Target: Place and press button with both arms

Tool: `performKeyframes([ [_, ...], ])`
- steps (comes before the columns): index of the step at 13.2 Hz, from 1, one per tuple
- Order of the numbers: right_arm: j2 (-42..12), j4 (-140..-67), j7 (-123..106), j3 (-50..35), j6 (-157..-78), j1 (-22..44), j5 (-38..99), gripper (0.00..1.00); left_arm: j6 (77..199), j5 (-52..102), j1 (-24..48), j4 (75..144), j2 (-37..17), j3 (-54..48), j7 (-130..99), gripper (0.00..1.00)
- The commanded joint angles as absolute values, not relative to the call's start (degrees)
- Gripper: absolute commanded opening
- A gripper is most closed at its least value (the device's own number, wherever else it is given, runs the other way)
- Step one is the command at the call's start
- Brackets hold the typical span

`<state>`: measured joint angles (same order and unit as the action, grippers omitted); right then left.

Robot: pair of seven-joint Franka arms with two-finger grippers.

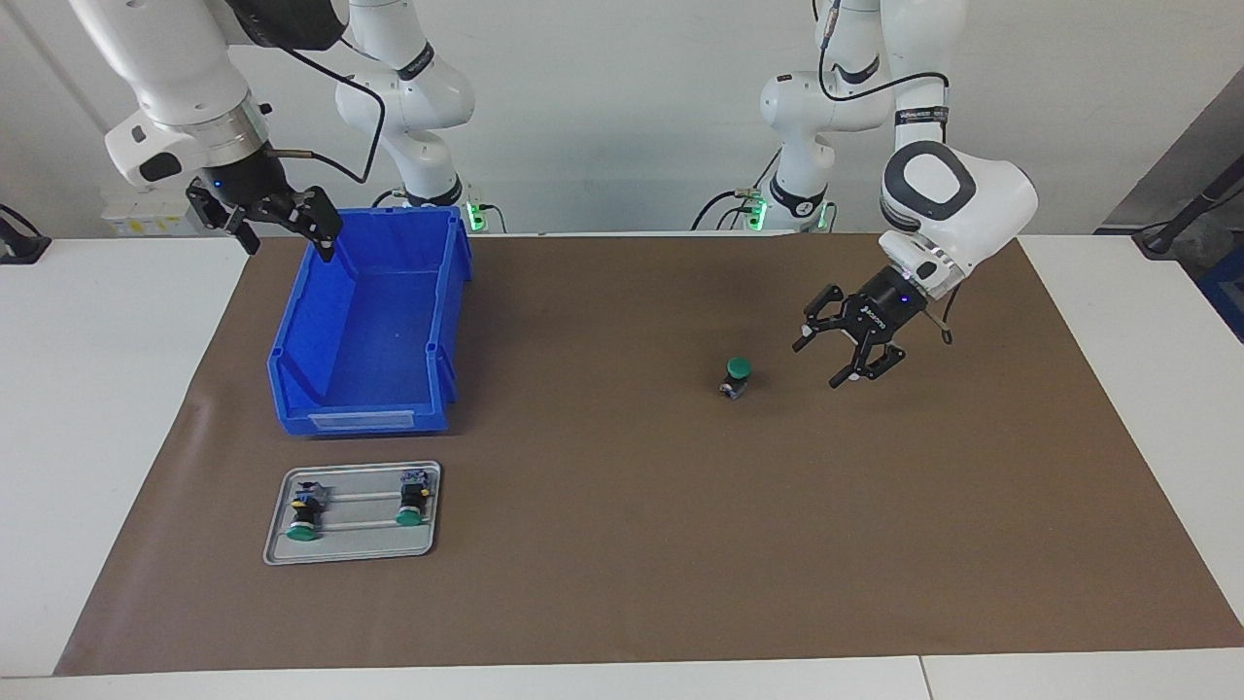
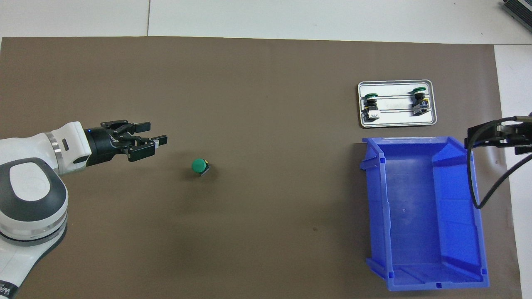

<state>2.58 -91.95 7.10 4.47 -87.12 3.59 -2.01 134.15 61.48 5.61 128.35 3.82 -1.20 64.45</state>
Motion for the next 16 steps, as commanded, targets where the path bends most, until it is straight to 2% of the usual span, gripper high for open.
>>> performKeyframes([
  [1,3.9,-93.3,5.7,4.7,-87.6,3.4,-0.8,1.0,133.0,51.2,5.8,127.6,6.9,-1.8,52.2,0.76],
  [2,3.9,-93.3,5.7,4.7,-87.5,3.4,-0.8,1.0,132.8,46.2,5.9,127.2,7.5,-2.2,46.9,0.71],
  [4,3.9,-93.3,5.7,4.7,-87.6,3.4,-0.8,1.0,129.5,37.8,6.3,124.6,7.4,-3.8,37.7,0.54],
  [6,3.9,-93.3,5.7,4.7,-87.6,3.4,-0.8,1.0,126.6,29.9,8.0,121.3,6.5,-4.2,28.6,0.15],
  [7,3.9,-93.3,5.7,4.7,-87.6,3.4,-0.8,1.0,126.4,26.1,9.4,120.4,5.8,-4.2,24.4,0.0],
  [10,3.9,-93.3,5.7,4.7,-87.6,3.4,-0.8,1.0,126.4,14.0,14.3,119.1,4.7,-4.2,13.9,0.0],
  [16,3.9,-93.3,5.7,4.7,-87.6,3.4,-0.8,1.0,125.3,3.0,19.9,118.9,-0.6,-4.3,2.1,0.0],
])
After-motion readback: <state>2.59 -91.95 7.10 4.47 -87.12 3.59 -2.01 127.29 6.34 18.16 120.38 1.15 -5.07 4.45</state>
